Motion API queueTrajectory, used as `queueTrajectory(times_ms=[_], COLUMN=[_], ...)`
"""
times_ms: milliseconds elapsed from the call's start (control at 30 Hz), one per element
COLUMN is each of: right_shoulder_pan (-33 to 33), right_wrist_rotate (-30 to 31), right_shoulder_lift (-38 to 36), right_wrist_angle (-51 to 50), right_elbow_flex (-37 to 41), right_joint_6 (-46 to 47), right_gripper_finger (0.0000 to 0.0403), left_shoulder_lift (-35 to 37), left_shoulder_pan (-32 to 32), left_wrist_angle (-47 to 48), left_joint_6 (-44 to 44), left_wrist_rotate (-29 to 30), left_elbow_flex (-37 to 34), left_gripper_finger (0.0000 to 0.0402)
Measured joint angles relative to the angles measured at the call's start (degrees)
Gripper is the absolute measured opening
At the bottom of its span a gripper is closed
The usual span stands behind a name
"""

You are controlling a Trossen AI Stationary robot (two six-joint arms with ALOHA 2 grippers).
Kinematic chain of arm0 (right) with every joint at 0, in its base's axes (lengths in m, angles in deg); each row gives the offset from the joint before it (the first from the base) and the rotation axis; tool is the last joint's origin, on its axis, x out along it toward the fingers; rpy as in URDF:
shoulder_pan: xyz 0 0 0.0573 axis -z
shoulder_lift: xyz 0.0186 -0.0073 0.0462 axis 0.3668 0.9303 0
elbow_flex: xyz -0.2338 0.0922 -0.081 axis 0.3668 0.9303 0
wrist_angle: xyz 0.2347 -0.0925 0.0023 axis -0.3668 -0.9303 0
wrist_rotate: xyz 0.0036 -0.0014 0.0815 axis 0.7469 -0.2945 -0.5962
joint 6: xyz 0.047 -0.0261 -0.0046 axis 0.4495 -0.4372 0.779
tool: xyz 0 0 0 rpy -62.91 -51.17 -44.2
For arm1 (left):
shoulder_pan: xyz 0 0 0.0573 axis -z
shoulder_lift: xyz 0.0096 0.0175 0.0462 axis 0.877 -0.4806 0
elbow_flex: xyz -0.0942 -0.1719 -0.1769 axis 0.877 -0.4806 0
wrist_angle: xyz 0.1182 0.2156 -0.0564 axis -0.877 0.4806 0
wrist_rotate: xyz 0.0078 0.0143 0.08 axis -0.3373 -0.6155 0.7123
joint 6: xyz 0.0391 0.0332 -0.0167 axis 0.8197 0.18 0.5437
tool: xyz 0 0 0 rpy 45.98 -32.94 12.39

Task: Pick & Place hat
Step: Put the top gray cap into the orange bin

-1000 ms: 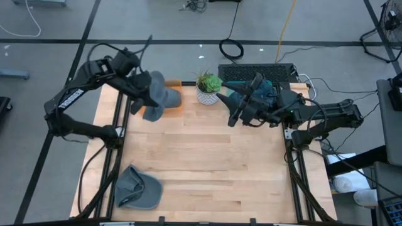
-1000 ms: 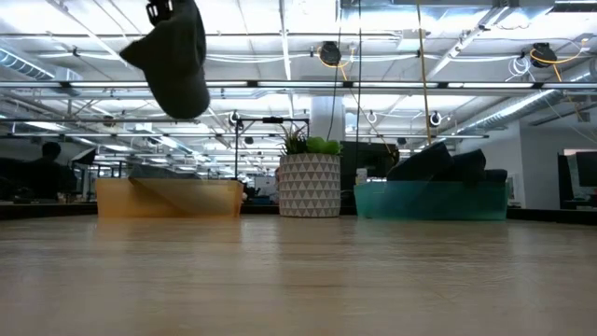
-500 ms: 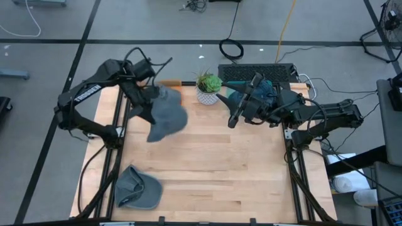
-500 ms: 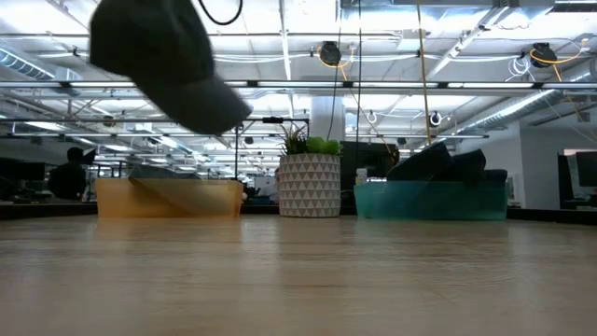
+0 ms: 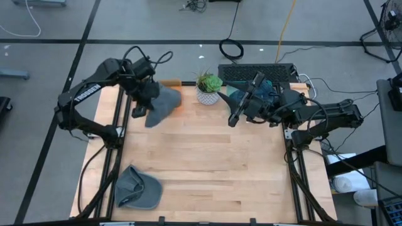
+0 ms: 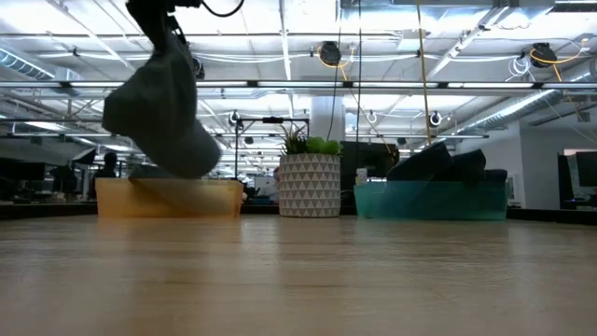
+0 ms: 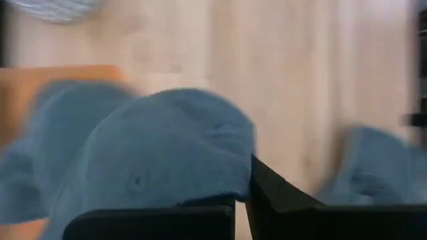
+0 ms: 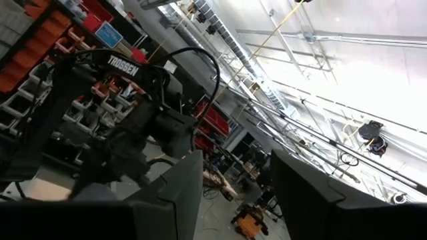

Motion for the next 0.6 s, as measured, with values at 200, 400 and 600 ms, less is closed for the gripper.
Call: queueTrajectory(times_ms=[200, 400, 600], right_shoulder_pan=[0.00, 0.00, 0.15], right_wrist_rotate=[0.00, 0.00, 0.03], right_shoulder_lift=[0.25, 1.64, 2.13], right_wrist_angle=[0.01, -0.11, -0.85], right_elbow_flex=[0.00, 0.02, 0.02], right_joint_6=[0.08, 0.14, -0.10], right_gripper_finger=[0.0161, 0.0162, 0.0160], left_shoulder_lift=[0.00, -1.87, -4.70], left_shoulder_pan=[-2.41, -5.77, -8.37], left_wrist_angle=[-6.53, -8.92, -10.57], left_joint_6=[1.92, 1.17, 2.69], left_wrist_rotate=[9.24, 14.23, 21.56], left_elbow_flex=[0.00, 0.00, -0.02], left_gripper_finger=[0.0007, 0.0006, 0.0006])
